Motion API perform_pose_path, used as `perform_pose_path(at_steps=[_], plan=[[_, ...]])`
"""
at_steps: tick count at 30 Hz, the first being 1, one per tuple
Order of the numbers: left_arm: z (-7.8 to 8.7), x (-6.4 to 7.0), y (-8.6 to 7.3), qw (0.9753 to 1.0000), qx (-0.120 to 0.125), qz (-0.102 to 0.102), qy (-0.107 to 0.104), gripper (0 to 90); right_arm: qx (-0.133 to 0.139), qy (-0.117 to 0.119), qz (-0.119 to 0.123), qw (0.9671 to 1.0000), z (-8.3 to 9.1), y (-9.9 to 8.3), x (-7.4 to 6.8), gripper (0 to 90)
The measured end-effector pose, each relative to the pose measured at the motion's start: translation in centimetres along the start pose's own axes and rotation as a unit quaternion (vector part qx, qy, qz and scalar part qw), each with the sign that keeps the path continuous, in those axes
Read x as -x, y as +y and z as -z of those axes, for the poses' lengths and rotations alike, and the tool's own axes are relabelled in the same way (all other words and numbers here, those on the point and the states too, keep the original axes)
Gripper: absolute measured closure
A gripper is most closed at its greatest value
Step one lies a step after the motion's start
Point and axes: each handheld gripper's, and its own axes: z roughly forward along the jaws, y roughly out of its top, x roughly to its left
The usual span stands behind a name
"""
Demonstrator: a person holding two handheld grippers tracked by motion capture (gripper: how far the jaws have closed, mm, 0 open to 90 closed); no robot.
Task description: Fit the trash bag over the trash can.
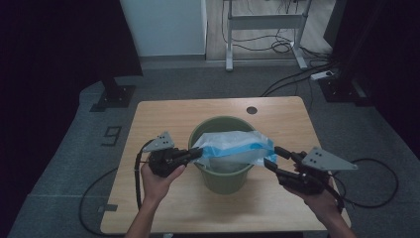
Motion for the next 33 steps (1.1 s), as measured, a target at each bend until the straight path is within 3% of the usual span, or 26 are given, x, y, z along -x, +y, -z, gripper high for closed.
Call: perform_pose_path(at_steps=[4,18,24,33], plan=[[-0.5,0.3,0.2,0.9999,0.003,0.009,0.002,89.2,-0.01,0.017,0.0,0.9998,-1.4,-0.5,-1.1,47.6],[-1.7,1.7,0.9,1.0,-0.002,0.002,0.003,89.0,-0.032,0.062,-0.011,0.9975,-5.6,-1.9,-4.1,49.6],[-1.9,2.0,1.0,1.0,-0.004,-0.008,0.001,88.9,-0.027,0.066,-0.034,0.9969,-7.3,-1.8,-4.1,51.1],[-2.0,2.2,0.8,1.0,-0.002,-0.009,0.002,88.9,-0.016,0.071,-0.062,0.9954,-8.2,-1.4,-3.7,54.1]])
